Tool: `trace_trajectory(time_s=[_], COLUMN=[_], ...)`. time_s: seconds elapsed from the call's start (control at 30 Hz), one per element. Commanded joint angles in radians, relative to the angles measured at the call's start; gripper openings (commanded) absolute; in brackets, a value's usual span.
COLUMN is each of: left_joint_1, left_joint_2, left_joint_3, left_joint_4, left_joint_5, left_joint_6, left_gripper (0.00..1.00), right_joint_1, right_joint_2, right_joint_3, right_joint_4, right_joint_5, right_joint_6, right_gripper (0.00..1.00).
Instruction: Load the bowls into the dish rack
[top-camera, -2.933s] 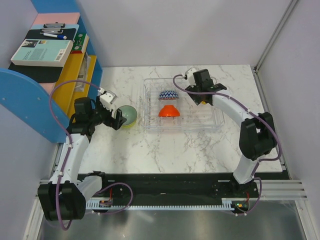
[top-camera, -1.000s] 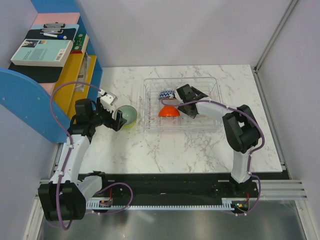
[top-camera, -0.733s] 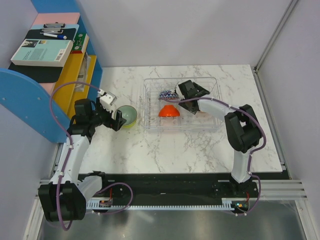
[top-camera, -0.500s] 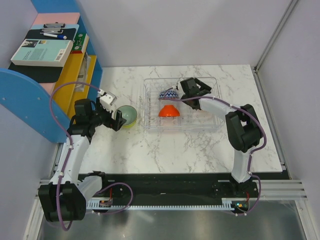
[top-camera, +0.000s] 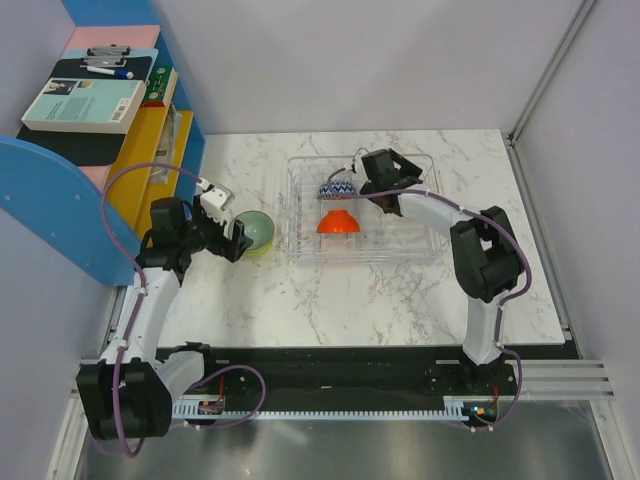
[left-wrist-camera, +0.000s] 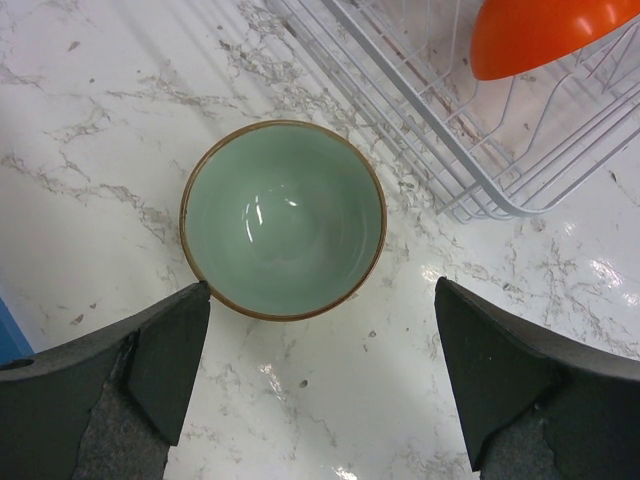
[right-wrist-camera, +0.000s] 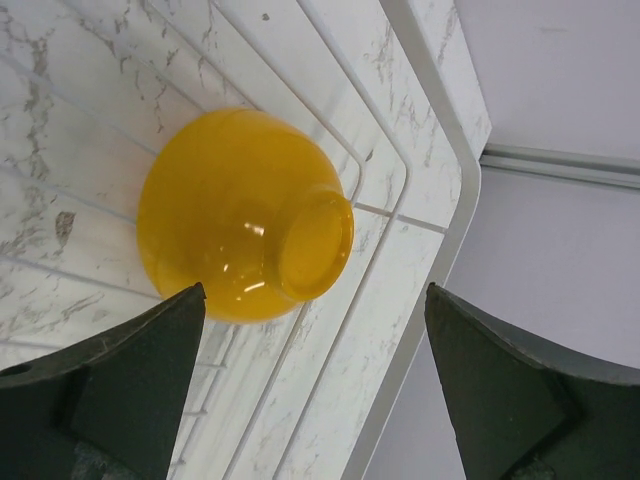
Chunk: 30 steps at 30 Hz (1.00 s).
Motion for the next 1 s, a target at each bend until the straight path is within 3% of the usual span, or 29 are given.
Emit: trace_trajectory(time_s=[0.0,0.2,0.47,0.8,0.97], left_joint_1=[0.005,0.007,0.004,-0.002,-0.010], left_joint_2=[0.043,0.131,0.241,0.403,0.471], left_joint_3=[0.016,0.047,0.094,0.215,0.254], left_joint_4=[0.028,0.037,0.042,0.000,-0.007], left_joint_5=[-0.049,-0.181,-0.216,-0.190,-0.205], left_joint_6=[0.025,0.017,0.017,0.022,0.023], left_gripper=[1.00,1.00,1.00,0.74,0.74], right_joint_1=[0.002,0.002,0.003,0.005,0.003], right_joint_2=[-0.166,-0.343,-0.475,-0.504,-0.516], right_joint_3=[0.083,0.120,0.097,0.074,0.060], right_joint_4=[-0.179,-0.360,-0.411,-0.403,-0.399], right_joint_5=[-0.134,-0.375,-0.561,-0.630,-0.636], right_joint_6=[0.125,0.240,0.308,0.326,0.326], right_gripper=[0.98,0.98,0.98,0.98,0.98])
